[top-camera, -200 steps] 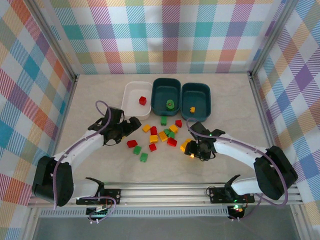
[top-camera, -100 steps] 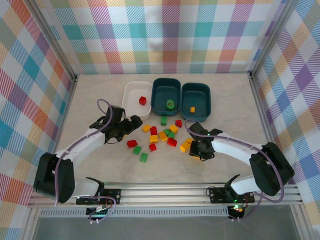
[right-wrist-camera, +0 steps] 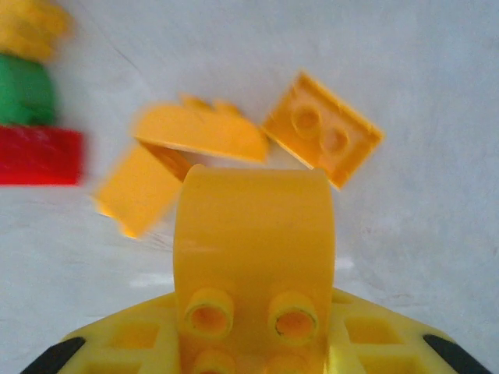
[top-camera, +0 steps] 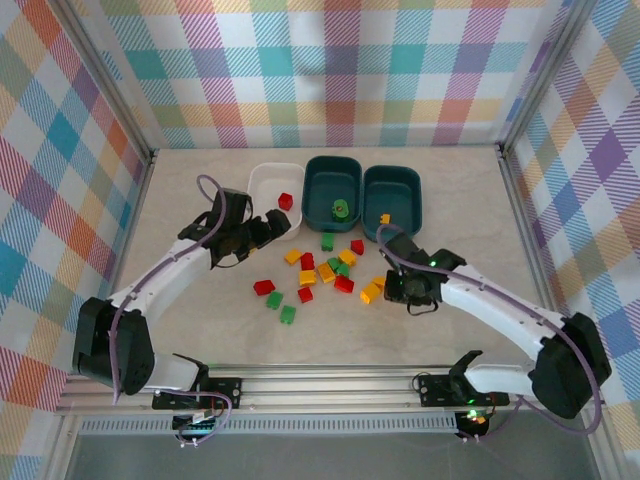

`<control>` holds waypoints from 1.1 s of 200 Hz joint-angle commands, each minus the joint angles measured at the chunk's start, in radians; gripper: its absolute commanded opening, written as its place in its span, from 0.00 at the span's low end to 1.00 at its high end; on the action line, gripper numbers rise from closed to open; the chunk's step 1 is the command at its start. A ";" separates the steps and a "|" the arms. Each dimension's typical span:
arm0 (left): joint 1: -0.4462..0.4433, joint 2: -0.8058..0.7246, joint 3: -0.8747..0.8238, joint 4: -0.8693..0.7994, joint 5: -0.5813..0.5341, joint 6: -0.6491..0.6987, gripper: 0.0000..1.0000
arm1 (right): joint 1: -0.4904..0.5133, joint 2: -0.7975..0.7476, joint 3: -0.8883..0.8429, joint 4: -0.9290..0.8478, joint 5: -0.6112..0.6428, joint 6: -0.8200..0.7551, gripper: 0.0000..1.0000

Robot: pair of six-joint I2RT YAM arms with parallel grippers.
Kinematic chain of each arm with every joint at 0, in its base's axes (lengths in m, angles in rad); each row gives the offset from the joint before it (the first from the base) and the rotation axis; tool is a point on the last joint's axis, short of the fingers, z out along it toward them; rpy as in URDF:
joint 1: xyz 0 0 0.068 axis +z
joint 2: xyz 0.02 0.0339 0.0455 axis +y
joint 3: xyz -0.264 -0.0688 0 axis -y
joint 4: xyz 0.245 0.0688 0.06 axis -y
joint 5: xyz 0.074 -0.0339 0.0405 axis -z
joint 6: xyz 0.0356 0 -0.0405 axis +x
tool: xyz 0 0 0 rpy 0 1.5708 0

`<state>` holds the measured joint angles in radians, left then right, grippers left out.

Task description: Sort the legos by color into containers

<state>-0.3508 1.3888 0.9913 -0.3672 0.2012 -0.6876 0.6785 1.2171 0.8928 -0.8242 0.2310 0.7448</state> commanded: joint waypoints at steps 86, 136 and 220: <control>-0.077 0.032 -0.021 -0.087 0.008 -0.072 0.97 | -0.335 0.546 0.491 0.223 -0.071 -0.299 0.26; -0.113 0.116 0.019 -0.115 -0.001 -0.062 0.97 | -0.366 0.730 0.659 0.201 -0.103 -0.342 0.36; -0.157 0.063 0.022 -0.297 -0.187 -0.019 0.90 | -0.332 0.510 0.494 0.280 -0.167 -0.296 0.59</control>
<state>-0.4969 1.5322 1.0119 -0.5385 0.0898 -0.7452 0.3218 1.8660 1.4624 -0.5892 0.0975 0.4324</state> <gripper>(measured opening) 0.913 0.589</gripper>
